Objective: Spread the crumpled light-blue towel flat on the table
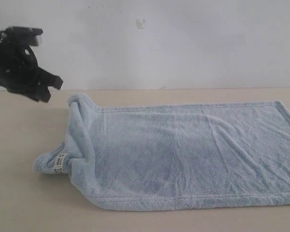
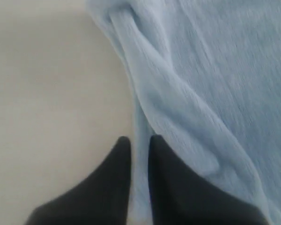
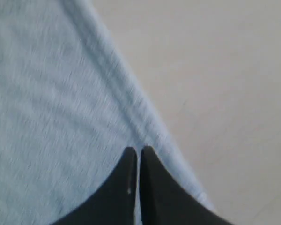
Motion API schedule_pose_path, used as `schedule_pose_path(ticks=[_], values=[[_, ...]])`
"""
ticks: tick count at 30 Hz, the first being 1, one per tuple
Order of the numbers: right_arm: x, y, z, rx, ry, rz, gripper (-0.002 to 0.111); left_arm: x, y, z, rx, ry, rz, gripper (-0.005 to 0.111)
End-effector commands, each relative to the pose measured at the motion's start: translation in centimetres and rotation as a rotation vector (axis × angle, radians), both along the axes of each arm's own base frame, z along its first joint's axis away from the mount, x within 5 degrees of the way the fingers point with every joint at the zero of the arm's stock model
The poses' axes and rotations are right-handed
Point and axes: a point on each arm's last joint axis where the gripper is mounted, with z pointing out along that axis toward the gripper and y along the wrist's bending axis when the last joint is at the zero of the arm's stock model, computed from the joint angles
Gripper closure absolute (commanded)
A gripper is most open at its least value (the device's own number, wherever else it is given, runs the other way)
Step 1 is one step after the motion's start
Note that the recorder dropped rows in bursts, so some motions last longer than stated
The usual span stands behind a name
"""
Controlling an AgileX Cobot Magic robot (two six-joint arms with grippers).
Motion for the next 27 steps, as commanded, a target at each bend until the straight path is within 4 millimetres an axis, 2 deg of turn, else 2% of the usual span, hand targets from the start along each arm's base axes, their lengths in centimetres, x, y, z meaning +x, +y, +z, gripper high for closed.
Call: schedule_pose_path(ticks=[1,4,6,10,20,25,27], values=[[-1.3,5.6,-1.2,0.113,0.08,0.231,0.107,-3.9,-0.8,-2.2,-0.055,0.328,-0.137,0.102],[-1.9,8.7,-1.6,0.111,0.088,0.372,0.107,-5.3,-0.7,-4.2,-0.061,0.407,-0.119,0.102],[-2.3,10.1,-2.0,0.105,0.112,0.431,0.107,-6.0,-0.6,-5.7,-0.055,0.421,-0.107,0.102],[-2.6,11.6,-2.2,0.091,0.12,0.496,0.107,-6.8,-0.3,-7.5,-0.041,0.405,-0.101,0.102],[-2.2,11.5,-2.1,0.071,0.073,0.489,0.107,-6.5,0.0,-8.0,0.007,0.333,-0.171,0.101],[-2.1,11.5,-2.1,0.067,0.069,0.492,0.107,-5.9,0.5,-7.9,0.028,0.273,-0.151,0.086],[-2.2,11.5,-2.1,0.067,0.071,0.494,0.107,-5.8,0.7,-7.9,0.029,0.261,-0.143,0.074]])
